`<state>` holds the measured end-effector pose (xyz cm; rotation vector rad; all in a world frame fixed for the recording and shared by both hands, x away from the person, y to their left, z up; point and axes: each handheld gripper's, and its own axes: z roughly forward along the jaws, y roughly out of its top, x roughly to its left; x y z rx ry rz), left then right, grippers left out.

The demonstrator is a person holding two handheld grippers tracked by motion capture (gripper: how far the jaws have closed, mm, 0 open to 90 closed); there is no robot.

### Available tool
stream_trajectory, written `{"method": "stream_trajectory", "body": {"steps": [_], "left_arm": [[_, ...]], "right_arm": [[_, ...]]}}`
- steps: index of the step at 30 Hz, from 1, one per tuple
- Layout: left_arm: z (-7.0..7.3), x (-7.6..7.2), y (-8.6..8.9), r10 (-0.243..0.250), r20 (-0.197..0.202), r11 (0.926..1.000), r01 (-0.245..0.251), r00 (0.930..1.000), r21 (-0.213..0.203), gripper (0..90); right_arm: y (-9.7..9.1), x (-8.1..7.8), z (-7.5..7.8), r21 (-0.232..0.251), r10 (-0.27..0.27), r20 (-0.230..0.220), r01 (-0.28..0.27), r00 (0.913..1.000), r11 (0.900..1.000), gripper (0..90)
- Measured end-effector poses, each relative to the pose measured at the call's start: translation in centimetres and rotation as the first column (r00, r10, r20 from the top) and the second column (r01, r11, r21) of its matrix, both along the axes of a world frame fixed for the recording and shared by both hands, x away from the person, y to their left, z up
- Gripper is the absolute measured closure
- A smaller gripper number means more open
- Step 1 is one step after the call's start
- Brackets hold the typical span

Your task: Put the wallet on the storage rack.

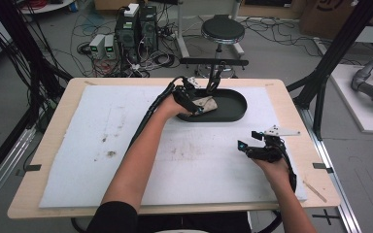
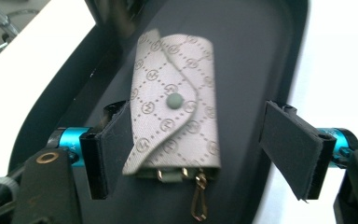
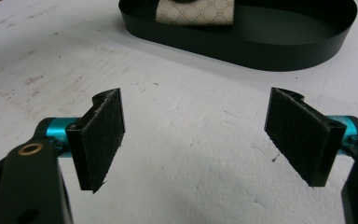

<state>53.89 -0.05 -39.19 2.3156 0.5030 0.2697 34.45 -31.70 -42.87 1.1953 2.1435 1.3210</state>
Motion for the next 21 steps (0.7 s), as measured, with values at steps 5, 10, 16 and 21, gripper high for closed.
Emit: {"method": "stream_trajectory", "body": {"steps": [5,10,16,21], "left_arm": [[1.0,-2.0,1.2,-0.019,0.01,0.9984,0.019,0.9998,-0.054,25.0],[1.8,-4.0,2.6,-0.025,0.023,0.9969,0.027,0.9994,-0.074,25.0],[2.2,-6.6,4.6,-0.034,0.032,0.9902,0.038,0.9989,-0.134,23.0],[1.7,-9.4,6.7,-0.015,0.051,0.9804,0.025,0.9986,-0.196,20.8]], "right_arm": [[0.1,0.0,0.0,-0.007,-0.001,0.006,0.001,1.0,1.0,20.4],[0.2,-0.1,0.0,-0.01,0.002,0.003,-0.002,1.0,0.9999,20.5],[0.0,0.1,0.0,-0.004,-0.01,0.008,0.01,0.9999,0.9999,20.5],[0.1,0.1,0.2,-0.001,-0.011,0.01,0.011,0.9999,0.9999,20.5]]}}
